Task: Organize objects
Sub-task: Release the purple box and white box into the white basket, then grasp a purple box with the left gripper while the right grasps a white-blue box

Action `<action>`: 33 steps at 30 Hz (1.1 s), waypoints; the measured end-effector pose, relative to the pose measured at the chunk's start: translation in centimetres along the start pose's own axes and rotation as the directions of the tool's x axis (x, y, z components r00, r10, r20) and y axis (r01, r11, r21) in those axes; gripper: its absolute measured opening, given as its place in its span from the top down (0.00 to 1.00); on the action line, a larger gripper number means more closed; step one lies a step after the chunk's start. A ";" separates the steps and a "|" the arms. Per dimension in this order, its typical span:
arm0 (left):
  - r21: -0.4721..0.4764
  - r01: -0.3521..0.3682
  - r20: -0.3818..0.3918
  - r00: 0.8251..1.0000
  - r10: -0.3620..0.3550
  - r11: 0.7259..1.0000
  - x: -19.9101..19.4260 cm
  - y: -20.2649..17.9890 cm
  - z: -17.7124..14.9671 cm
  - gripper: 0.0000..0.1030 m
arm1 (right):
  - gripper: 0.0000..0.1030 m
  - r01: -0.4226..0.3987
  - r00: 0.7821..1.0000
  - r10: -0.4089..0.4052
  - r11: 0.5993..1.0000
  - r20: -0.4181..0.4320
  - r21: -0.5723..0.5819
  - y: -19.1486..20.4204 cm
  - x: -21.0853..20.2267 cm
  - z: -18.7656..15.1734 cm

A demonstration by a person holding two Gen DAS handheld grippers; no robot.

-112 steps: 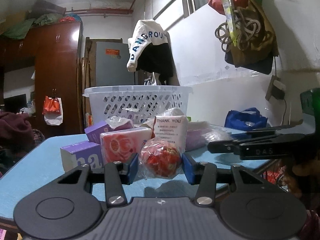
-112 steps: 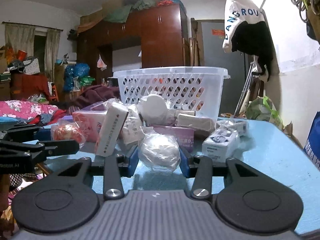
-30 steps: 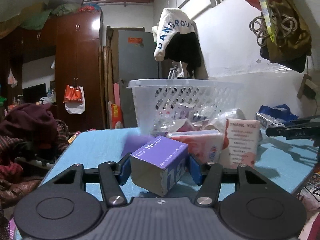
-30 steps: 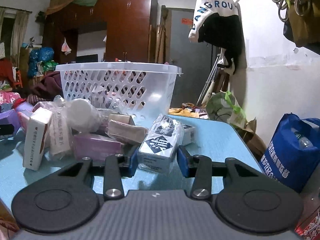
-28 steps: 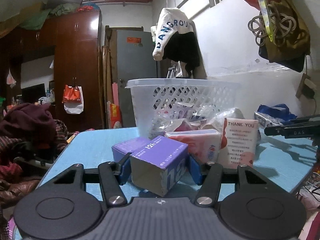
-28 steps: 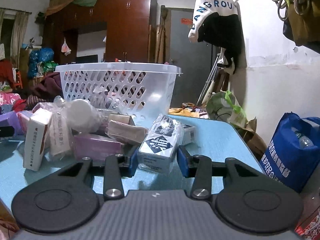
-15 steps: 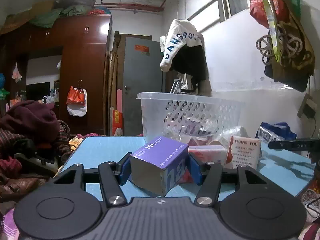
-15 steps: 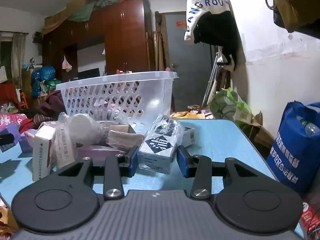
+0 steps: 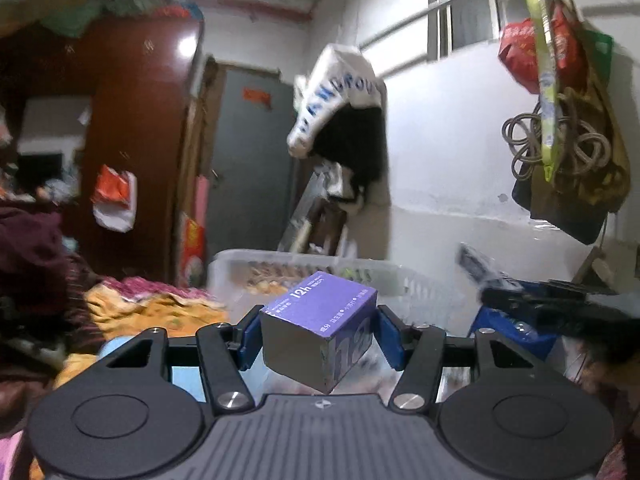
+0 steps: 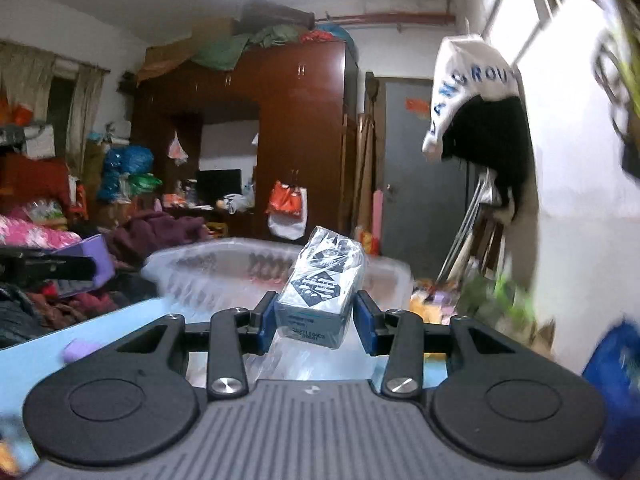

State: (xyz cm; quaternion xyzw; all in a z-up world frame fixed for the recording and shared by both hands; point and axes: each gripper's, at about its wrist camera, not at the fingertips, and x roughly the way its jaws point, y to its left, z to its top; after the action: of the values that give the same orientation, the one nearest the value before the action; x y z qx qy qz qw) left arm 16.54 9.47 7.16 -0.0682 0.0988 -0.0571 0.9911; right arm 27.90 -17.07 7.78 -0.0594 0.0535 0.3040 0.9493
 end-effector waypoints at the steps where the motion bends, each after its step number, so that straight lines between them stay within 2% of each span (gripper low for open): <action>1: -0.018 -0.004 -0.027 1.000 0.003 1.000 2.0 0.1 1.3 0.40 | 0.57 0.006 1.000 -0.006 1.000 -0.023 -0.009 -0.2 1.9 1.1; 5: -0.057 -0.042 -0.130 0.991 0.035 0.997 8.9 0.8 4.6 0.40 | 0.57 -0.040 0.994 0.042 0.999 -0.102 0.020 -1.3 6.5 2.5; 9: -0.049 -0.080 -0.175 0.982 0.070 0.996 12.2 0.4 4.8 0.40 | 0.57 -0.038 0.990 0.036 0.999 -0.135 -0.011 -1.4 8.5 2.4; 11: -0.045 -0.087 -0.165 0.983 0.079 0.995 12.9 0.2 4.6 0.40 | 0.57 -0.056 0.989 0.054 0.998 -0.137 -0.015 -1.4 8.8 2.3; 12: -0.035 -0.095 -0.145 0.985 0.089 0.995 12.9 0.2 4.6 0.38 | 0.56 -0.065 0.989 0.061 0.998 -0.138 -0.021 -1.4 8.8 2.2; 13: -0.018 -0.104 -0.117 0.988 0.101 0.994 12.8 0.1 4.5 0.22 | 0.55 -0.057 0.990 0.052 0.998 -0.129 -0.030 -1.2 8.8 2.3; 14: -0.006 -0.113 -0.094 0.989 0.112 0.994 12.7 0.1 4.5 0.00 | 0.43 -0.028 0.993 0.024 0.999 -0.112 -0.037 -1.1 8.2 2.3; 15: 0.000 -0.121 -0.075 0.990 0.120 0.993 12.5 0.1 4.5 0.00 | 0.18 0.008 0.996 -0.011 0.999 -0.088 -0.038 -0.9 7.2 2.3; 16: 0.008 -0.117 -0.064 0.991 0.117 0.993 12.1 0.1 4.6 0.00 | 0.00 0.044 0.998 -0.045 0.999 -0.042 -0.031 -1.0 6.0 2.5; 18: 0.027 -0.092 -0.065 0.994 0.093 0.995 11.0 0.0 4.7 0.00 | 0.00 0.053 0.998 -0.053 0.998 0.025 -0.017 -1.5 3.6 2.6; 21: 0.066 -0.076 -0.074 0.994 0.080 0.995 8.1 0.3 4.1 0.00 | 0.00 0.056 0.998 -0.056 0.998 0.016 0.014 -3.2 0.9 2.1; 22: 0.067 -0.065 -0.091 0.993 0.071 0.996 7.0 0.6 3.5 0.00 | 0.00 0.067 0.998 -0.067 0.997 -0.010 0.031 -4.0 0.5 1.5; 24: 0.082 -0.063 -0.117 0.990 0.072 0.995 5.1 1.2 1.7 0.00 | 0.00 0.079 0.987 -0.068 0.994 -0.144 0.073 -5.7 1.1 -0.2; 26: 0.093 -0.105 -0.123 0.985 0.116 0.990 3.1 2.1 -0.5 0.00 | 0.00 0.098 0.956 -0.067 0.991 -0.287 0.095 -7.0 2.5 -2.7; 29: 0.047 -0.112 -0.154 0.981 0.118 0.993 1.1 4.1 -3.2 0.00 | 0.00 0.105 0.922 -0.059 0.989 -0.382 0.101 -7.8 4.0 -5.4; 31: 0.010 -0.106 -0.170 0.980 0.106 0.994 0.1 5.3 -4.5 0.00 | 0.01 0.074 0.910 -0.016 0.989 -0.414 0.125 -8.0 4.9 -6.3; 33: 0.001 -0.113 -0.190 0.975 0.111 0.994 -0.3 6.0 -5.3 0.00 | 0.04 0.077 0.897 -0.010 0.988 -0.443 0.134 -8.0 5.6 -6.8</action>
State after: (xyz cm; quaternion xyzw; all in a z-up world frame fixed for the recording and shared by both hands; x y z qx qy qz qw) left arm 15.80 14.78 1.15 -0.0616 0.1968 -0.0068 0.9785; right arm 36.67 -21.34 0.95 -0.0570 0.2881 0.2567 0.9208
